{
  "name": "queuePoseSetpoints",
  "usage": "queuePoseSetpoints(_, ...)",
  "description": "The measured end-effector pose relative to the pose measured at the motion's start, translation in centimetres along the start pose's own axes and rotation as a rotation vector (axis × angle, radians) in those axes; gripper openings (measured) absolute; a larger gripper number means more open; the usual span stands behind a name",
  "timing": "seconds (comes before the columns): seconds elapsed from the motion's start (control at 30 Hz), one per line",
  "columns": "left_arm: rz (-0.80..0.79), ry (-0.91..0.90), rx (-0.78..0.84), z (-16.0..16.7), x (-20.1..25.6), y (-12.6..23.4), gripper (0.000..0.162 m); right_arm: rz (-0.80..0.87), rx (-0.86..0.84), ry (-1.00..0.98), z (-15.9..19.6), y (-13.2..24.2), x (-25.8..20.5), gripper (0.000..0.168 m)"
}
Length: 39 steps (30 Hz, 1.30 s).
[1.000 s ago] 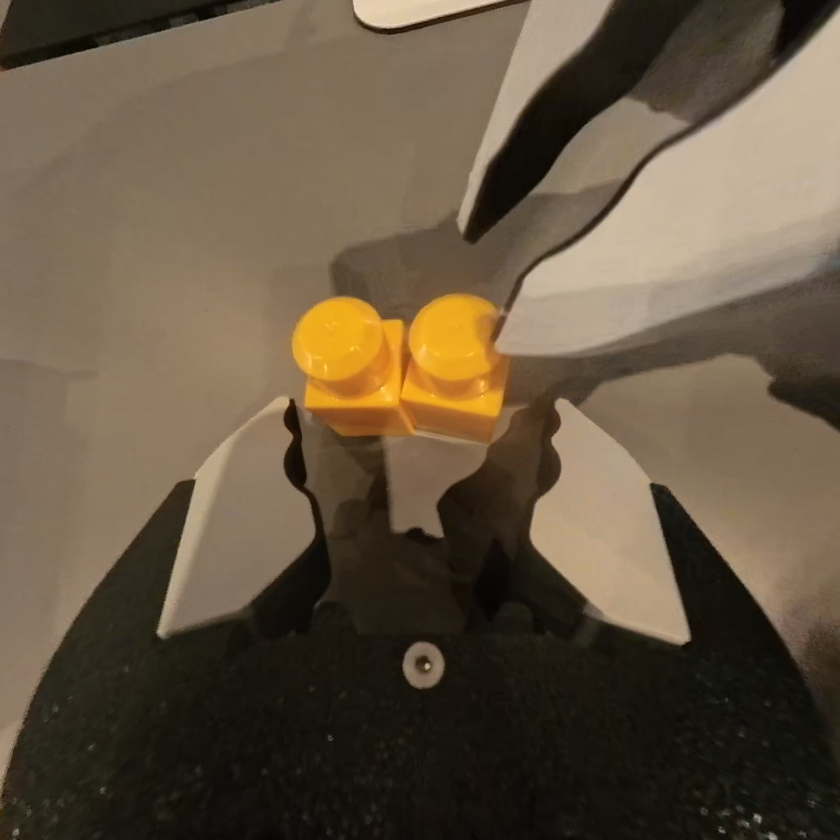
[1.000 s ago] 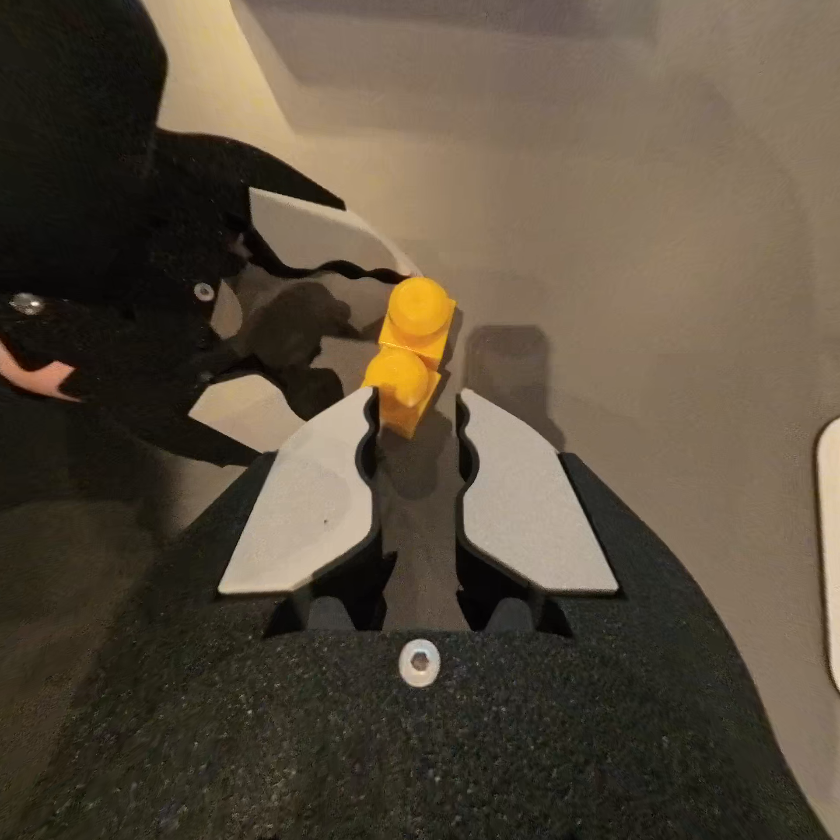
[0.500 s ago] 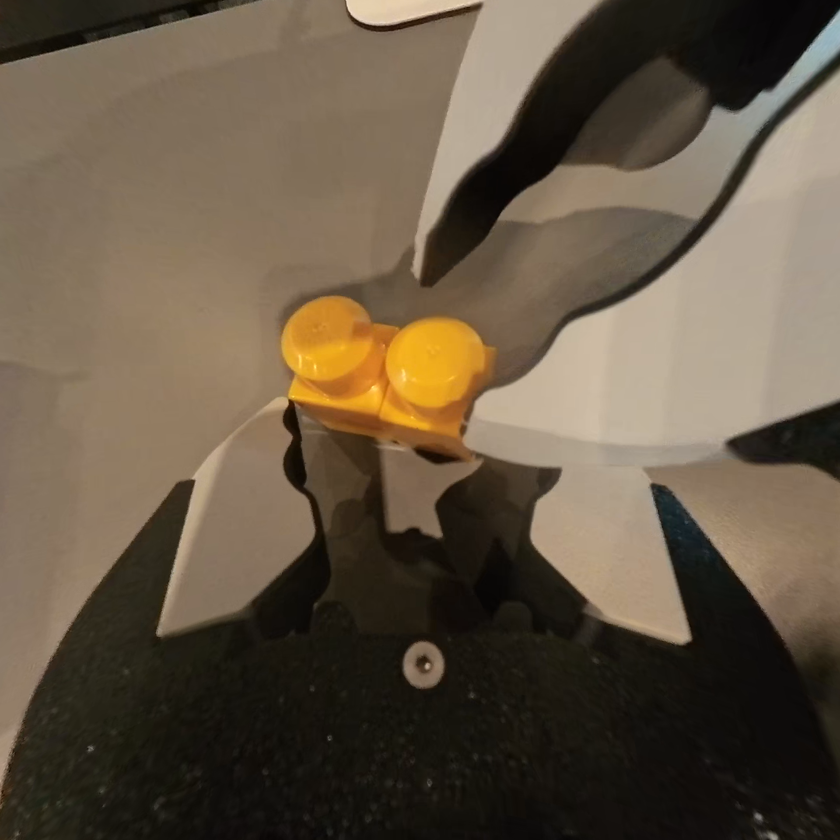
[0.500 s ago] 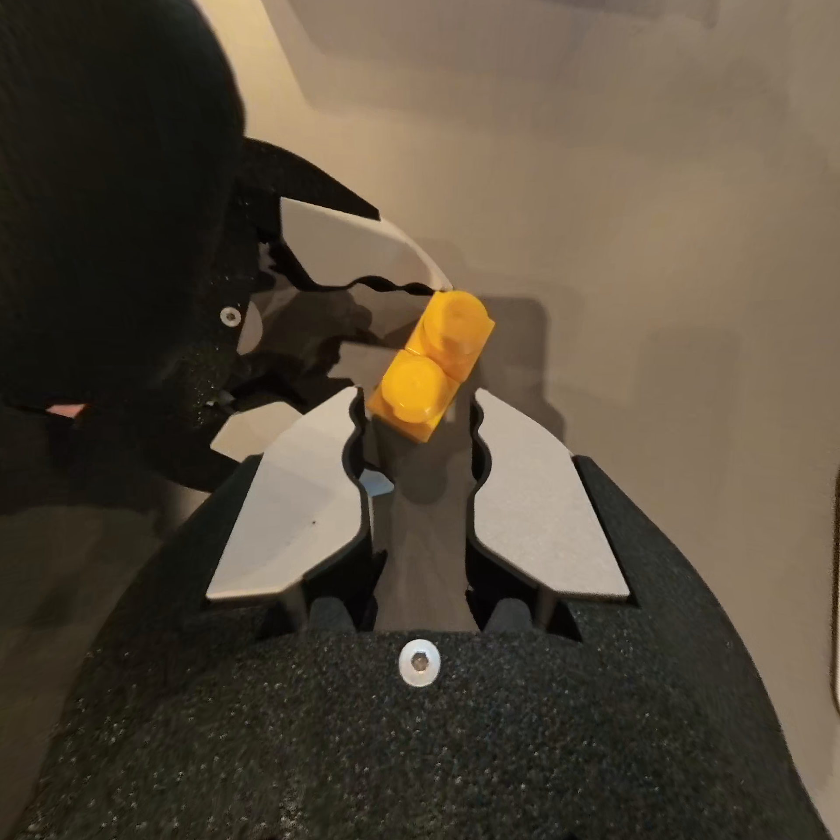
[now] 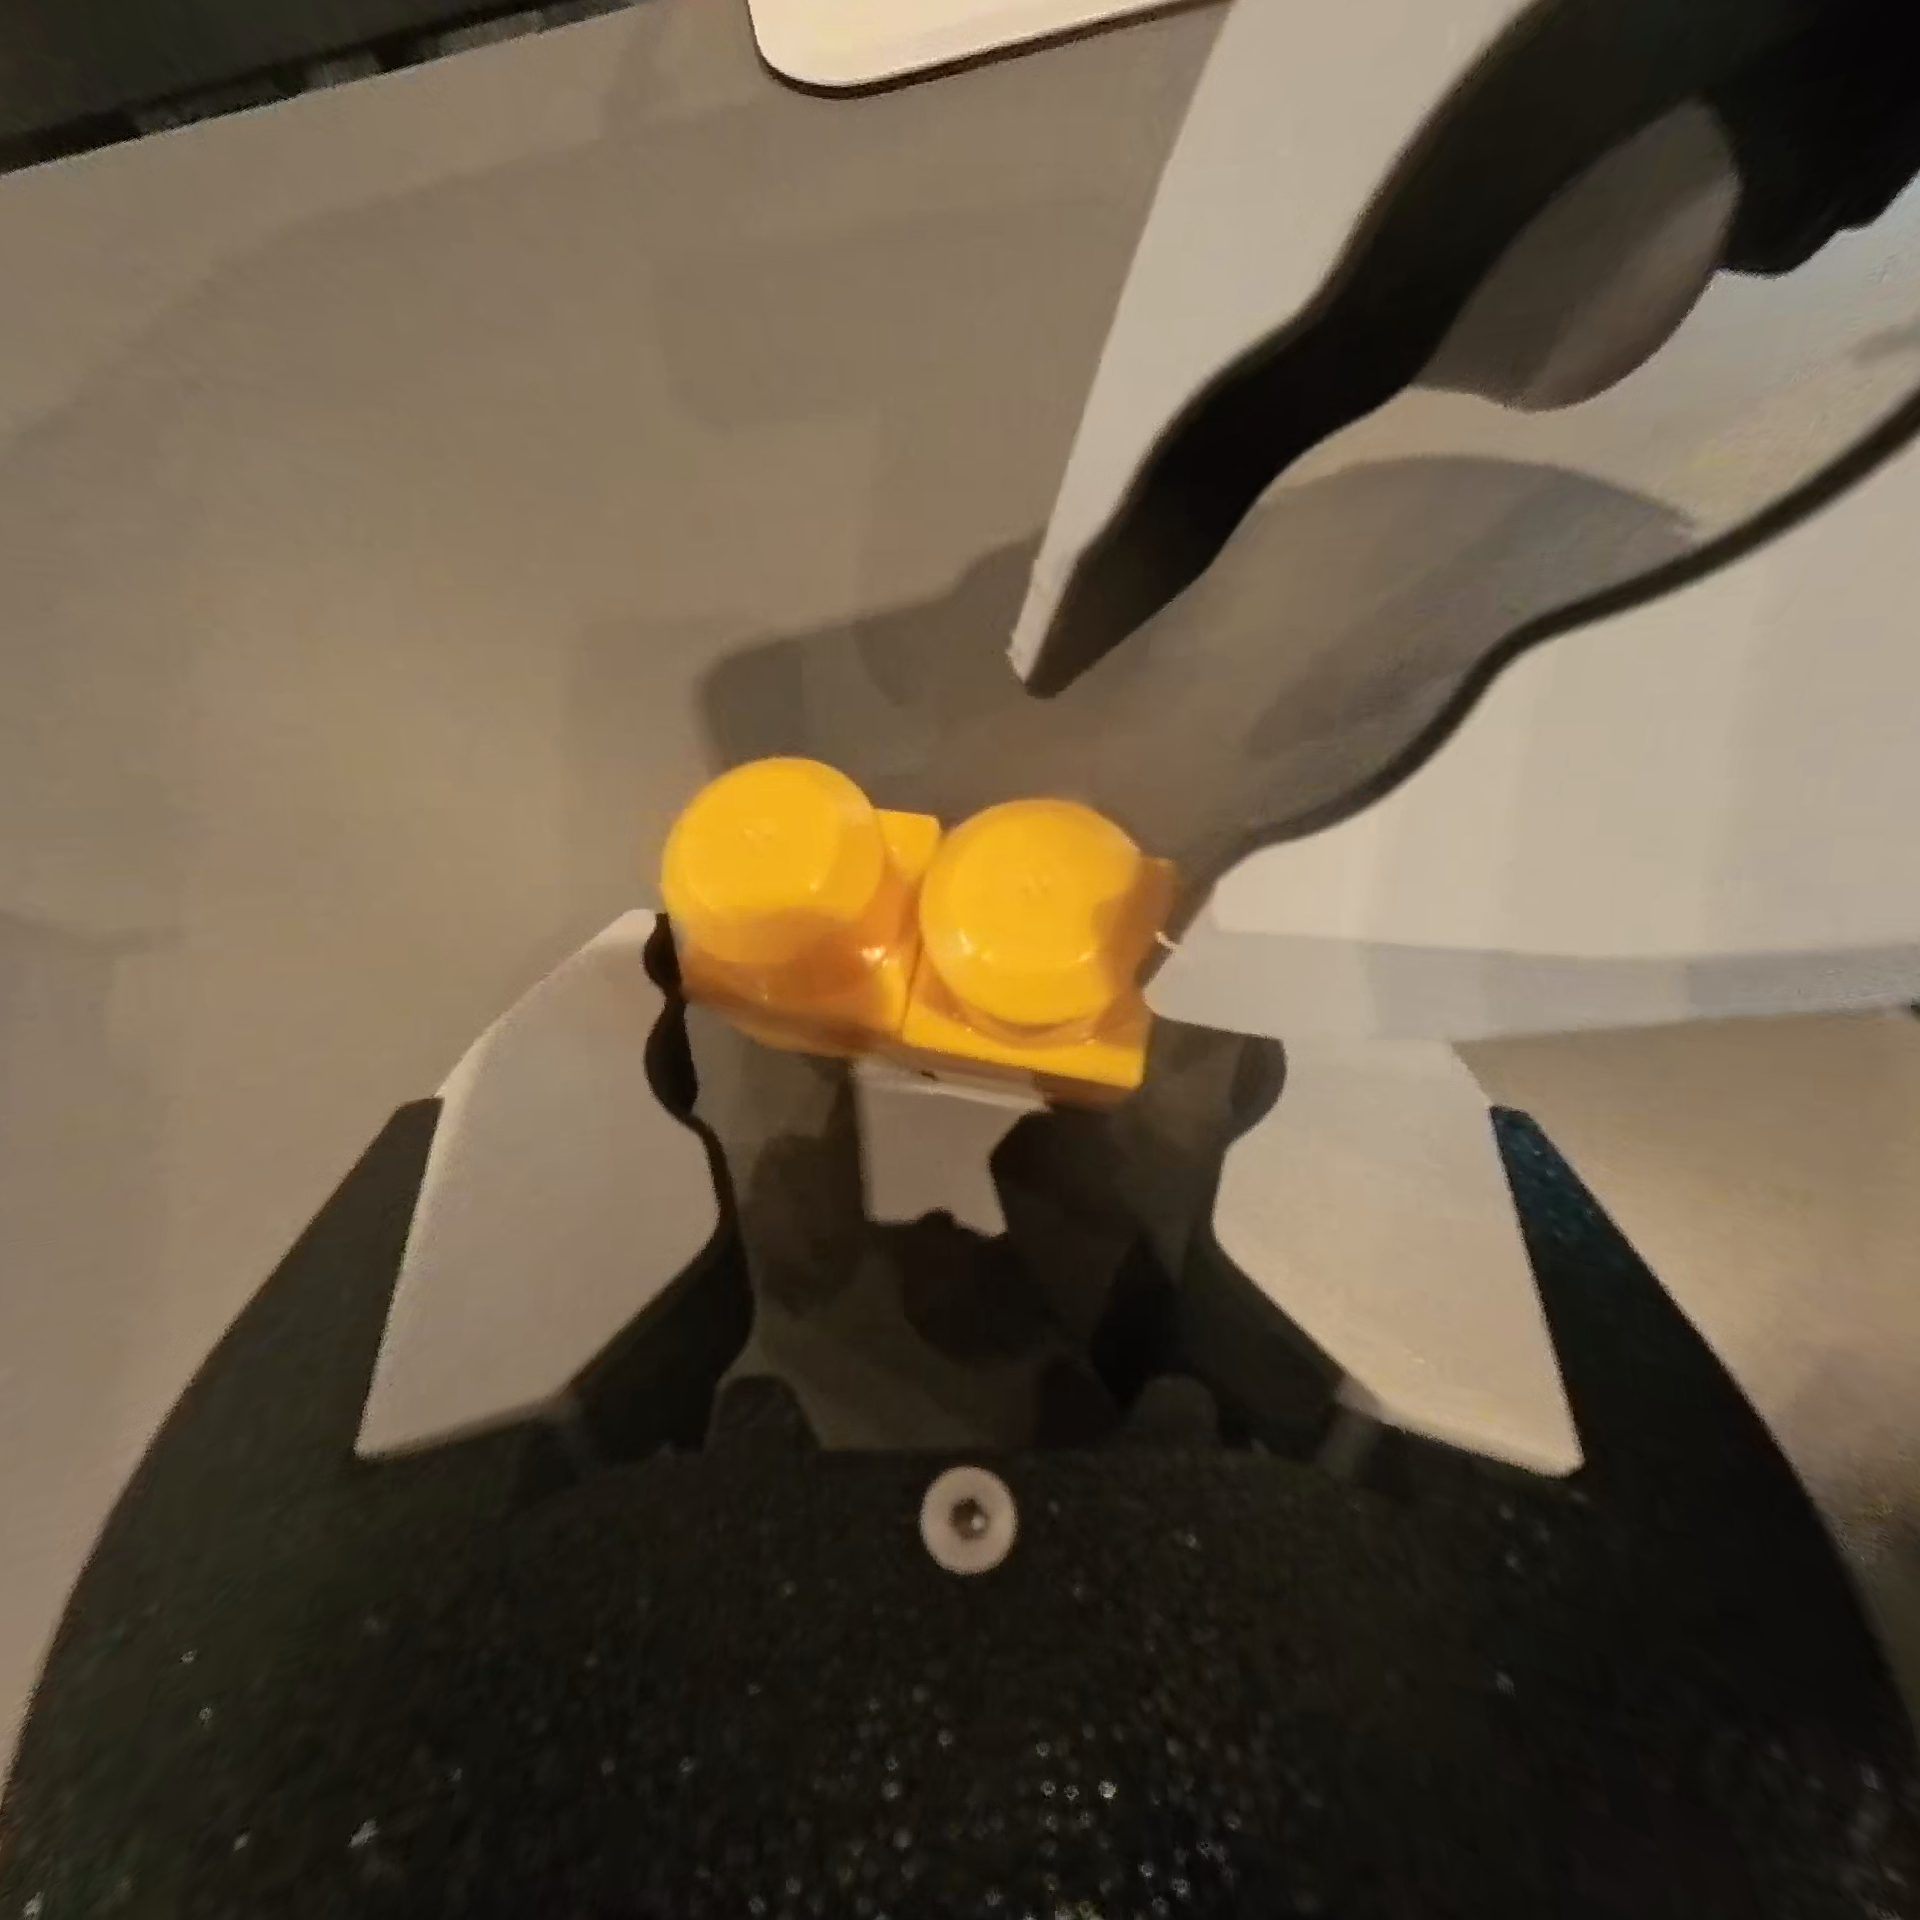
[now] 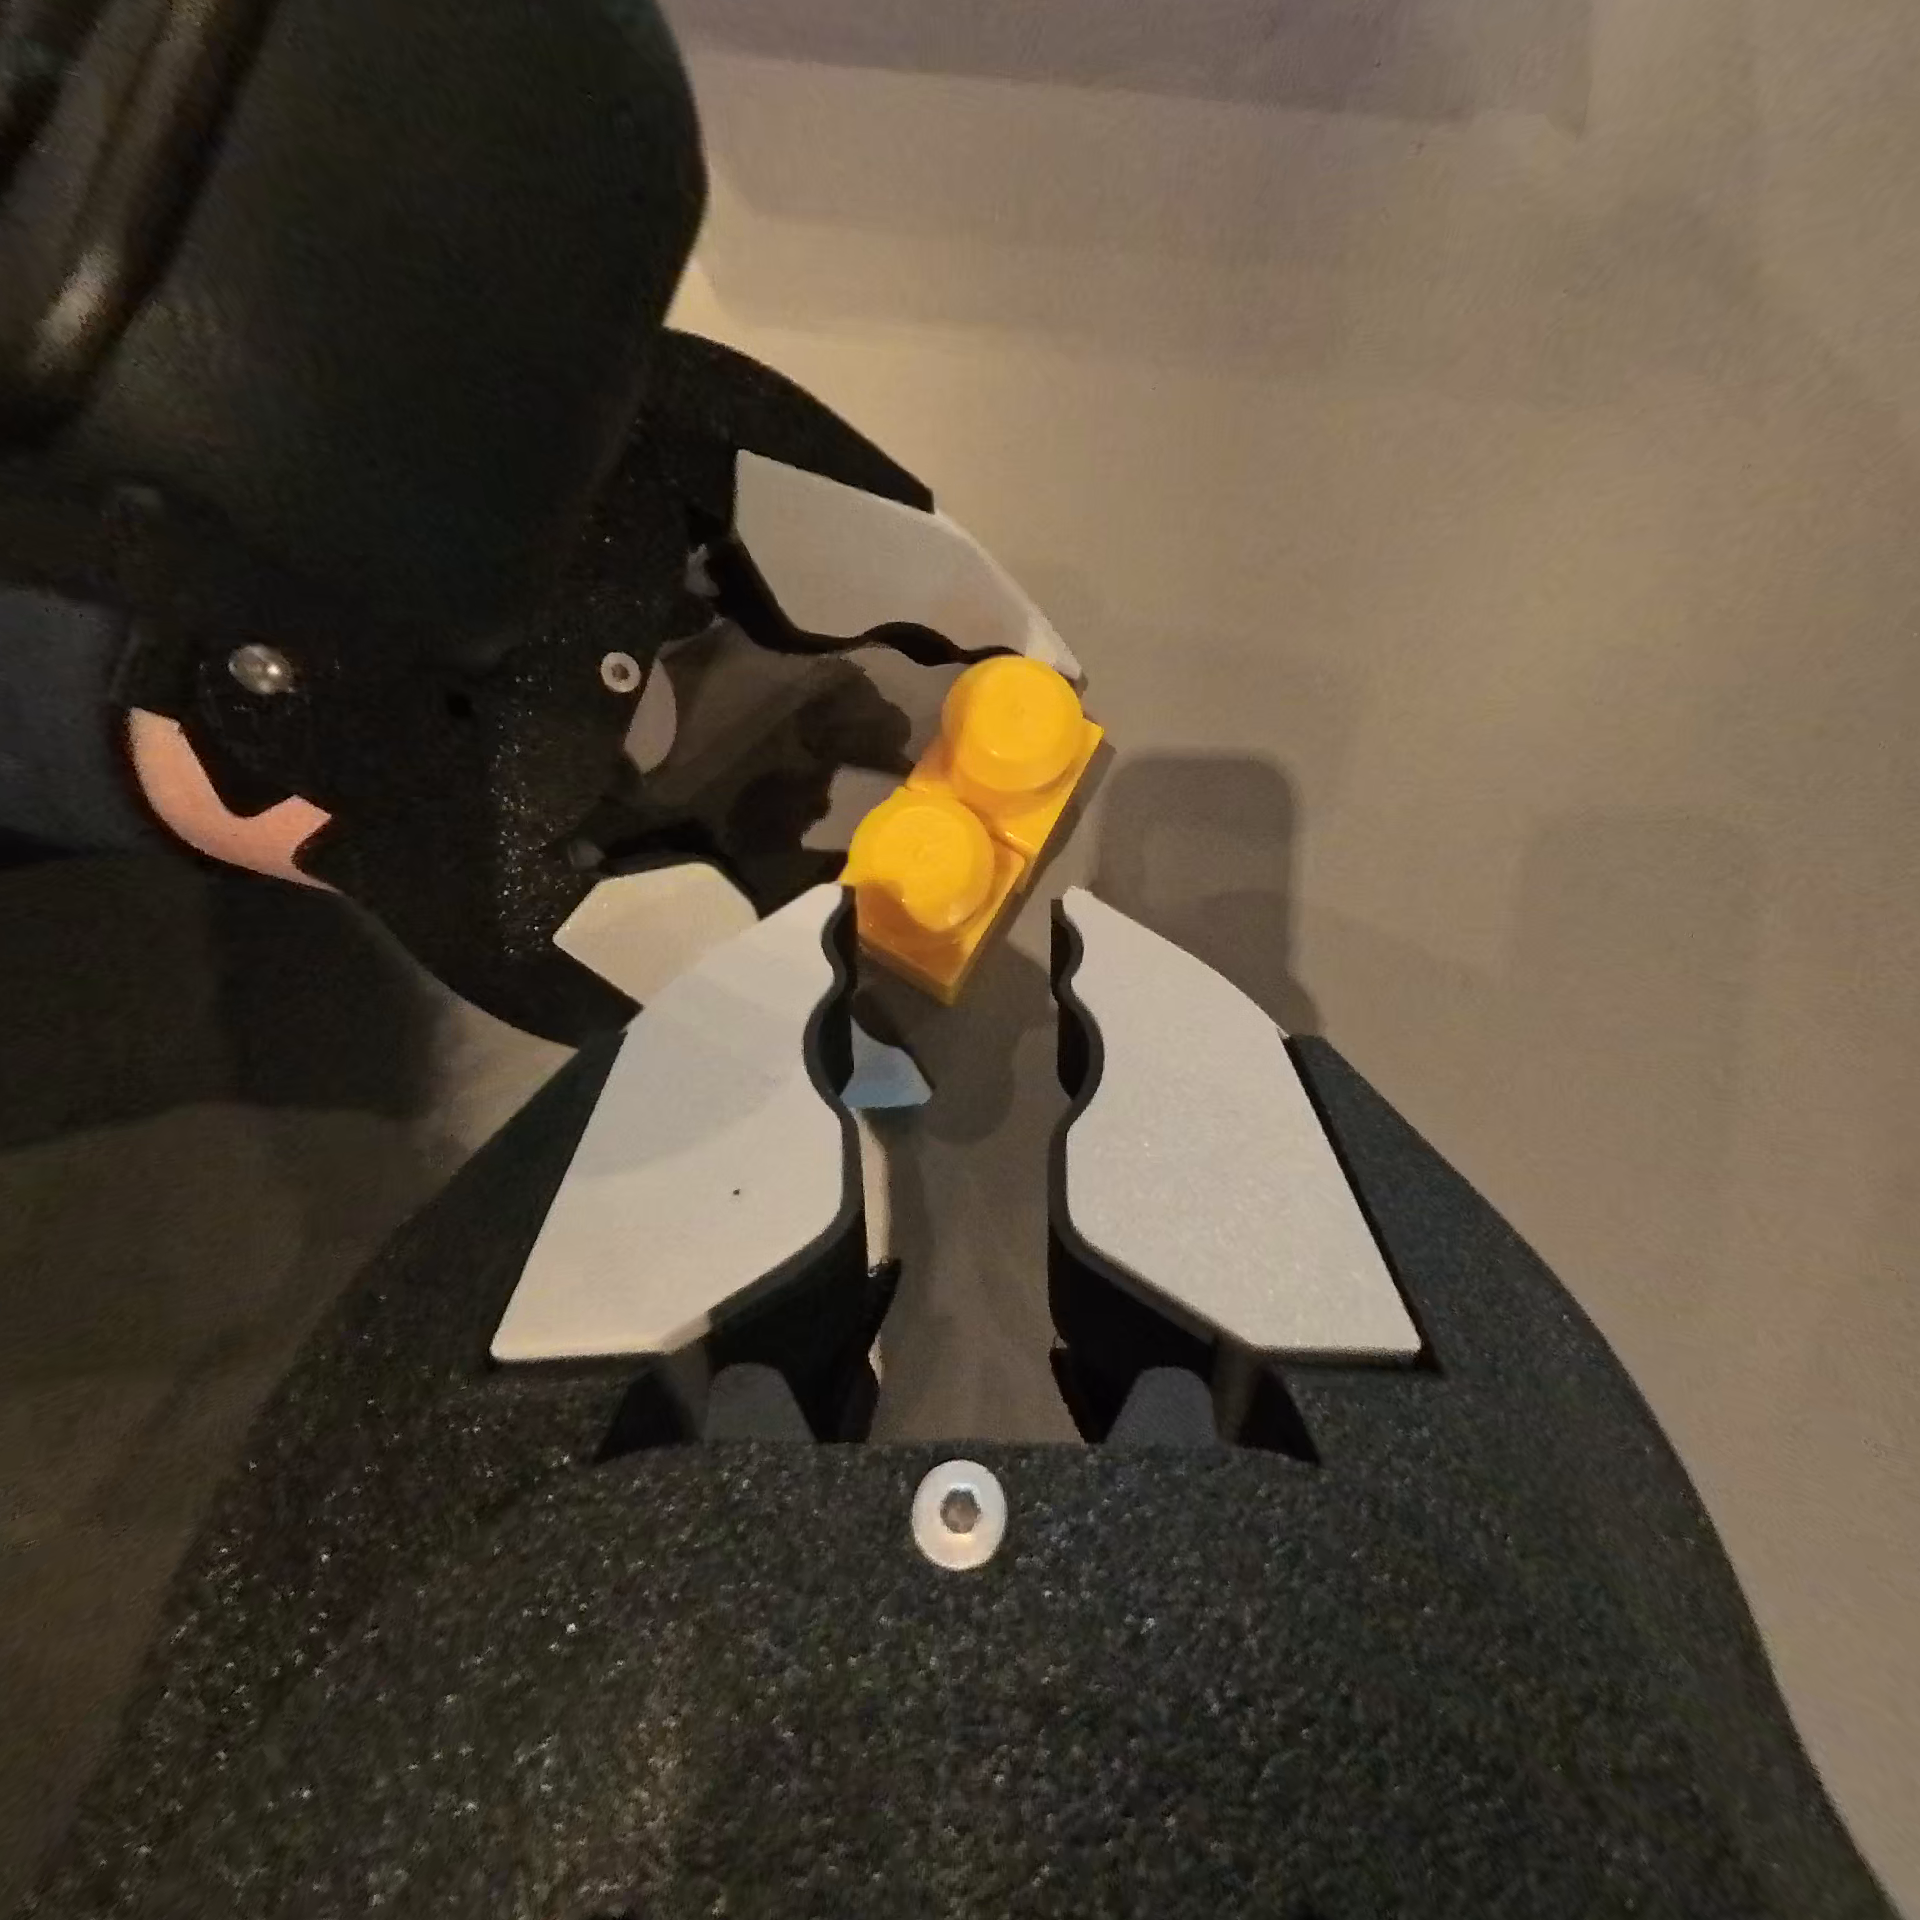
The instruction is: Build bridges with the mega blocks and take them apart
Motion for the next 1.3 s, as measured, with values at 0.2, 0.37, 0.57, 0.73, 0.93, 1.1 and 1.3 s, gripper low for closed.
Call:
queuePoseSetpoints(0.2, 0.033, 0.012, -0.008, 0.0, 0.1, -0.1, 0.099, 0.002, 0.02, -0.015, 0.1, 0.2, 0.3, 0.033)
queuePoseSetpoints(0.37, 0.06, 0.033, -0.02, 0.1, 0.1, -0.3, 0.098, 0.0, 0.041, -0.029, 0.1, 0.5, 0.5, 0.031)
queuePoseSetpoints(0.57, 0.069, 0.009, -0.006, -0.1, 0.2, -0.3, 0.085, 0.001, 0.067, -0.044, 0.1, 1.0, 0.9, 0.029)
queuePoseSetpoints(0.73, 0.043, -0.07, 0.026, -0.4, 0.4, -0.2, 0.082, 0.018, 0.086, -0.055, 0.4, 1.4, 1.5, 0.027)
queuePoseSetpoints(0.93, 0.028, -0.125, 0.076, -0.8, 0.5, 0.1, 0.081, 0.054, 0.188, -0.073, 0.0, 3.0, 2.5, 0.023)
queuePoseSetpoints(1.1, 0.045, -0.109, 0.164, -1.5, -0.1, 1.3, 0.081, 0.142, 0.305, -0.069, -0.8, 4.8, 3.9, 0.022)
queuePoseSetpoints(1.3, 0.064, -0.061, 0.272, -3.0, -2.8, 4.7, 0.081, 0.288, 0.416, -0.008, -1.9, 6.2, 5.1, 0.02)
Point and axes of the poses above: each gripper's, where its closed fingertips meet, y back along the fingers, z out of its underside, x = y × z across the jaws, the point moved 3 cm from there along y, back along the fingers, and after that the axes turned 4 degrees about x, right-handed, at the moved point
